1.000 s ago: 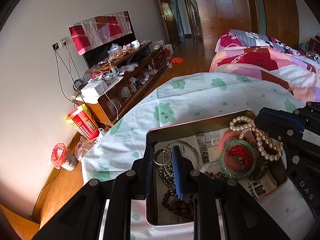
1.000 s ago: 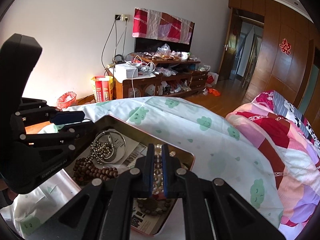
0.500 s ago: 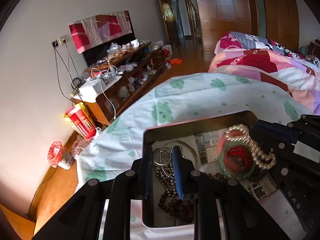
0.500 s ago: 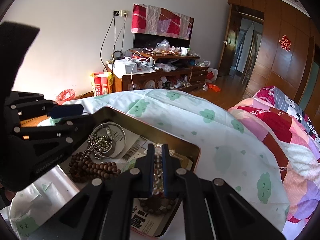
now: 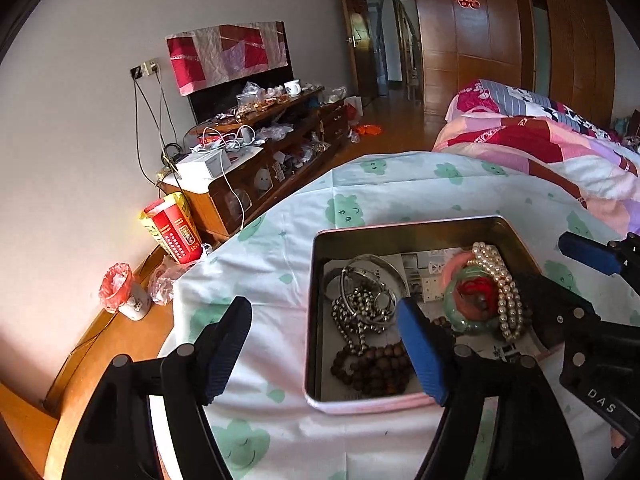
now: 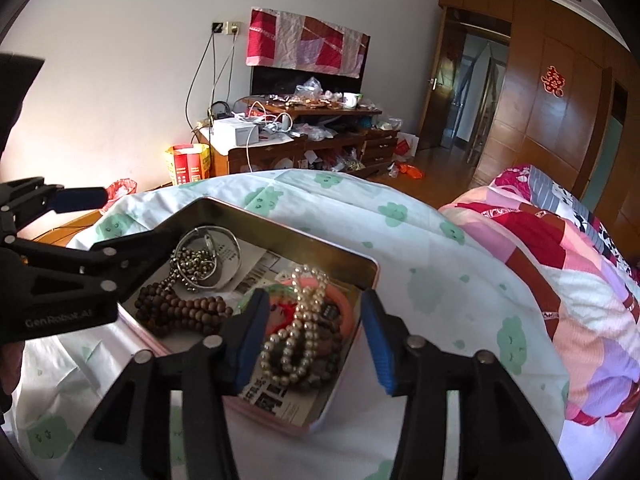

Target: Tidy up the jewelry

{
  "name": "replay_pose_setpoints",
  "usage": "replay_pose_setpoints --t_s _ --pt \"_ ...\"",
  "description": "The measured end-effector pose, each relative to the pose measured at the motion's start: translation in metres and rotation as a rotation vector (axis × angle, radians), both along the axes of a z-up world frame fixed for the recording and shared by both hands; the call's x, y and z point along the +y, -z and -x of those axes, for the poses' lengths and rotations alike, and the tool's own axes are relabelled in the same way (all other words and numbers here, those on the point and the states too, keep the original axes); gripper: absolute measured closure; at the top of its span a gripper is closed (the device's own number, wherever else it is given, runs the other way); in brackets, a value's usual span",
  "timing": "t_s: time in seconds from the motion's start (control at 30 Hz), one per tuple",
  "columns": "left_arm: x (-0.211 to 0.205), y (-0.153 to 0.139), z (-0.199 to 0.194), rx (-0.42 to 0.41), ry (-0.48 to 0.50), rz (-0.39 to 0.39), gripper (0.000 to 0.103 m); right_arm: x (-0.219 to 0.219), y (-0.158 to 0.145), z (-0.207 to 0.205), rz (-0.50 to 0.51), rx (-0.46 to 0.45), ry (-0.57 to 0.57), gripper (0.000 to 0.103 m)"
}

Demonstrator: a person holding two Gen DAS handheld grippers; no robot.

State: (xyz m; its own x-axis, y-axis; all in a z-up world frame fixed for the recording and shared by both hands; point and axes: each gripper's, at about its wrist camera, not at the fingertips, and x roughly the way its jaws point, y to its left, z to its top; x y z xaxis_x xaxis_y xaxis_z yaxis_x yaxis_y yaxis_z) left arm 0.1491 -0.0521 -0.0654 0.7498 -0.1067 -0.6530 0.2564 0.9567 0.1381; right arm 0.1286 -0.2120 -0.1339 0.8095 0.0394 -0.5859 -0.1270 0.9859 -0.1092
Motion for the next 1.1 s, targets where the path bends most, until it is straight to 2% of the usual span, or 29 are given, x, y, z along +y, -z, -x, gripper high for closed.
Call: replay_pose_setpoints --t_s 0.2,1.1 --pt "0.006 -0.003 0.014 -0.017 -0.001 0.002 0.028 0.0 -0.003 0.012 -0.027 -0.017 0.008 0.046" --pt "0.015 -0.005 0.018 -0.009 -0.017 0.0 0.028 -0.001 -0.008 0.017 -0.028 -0.032 0.007 0.042"
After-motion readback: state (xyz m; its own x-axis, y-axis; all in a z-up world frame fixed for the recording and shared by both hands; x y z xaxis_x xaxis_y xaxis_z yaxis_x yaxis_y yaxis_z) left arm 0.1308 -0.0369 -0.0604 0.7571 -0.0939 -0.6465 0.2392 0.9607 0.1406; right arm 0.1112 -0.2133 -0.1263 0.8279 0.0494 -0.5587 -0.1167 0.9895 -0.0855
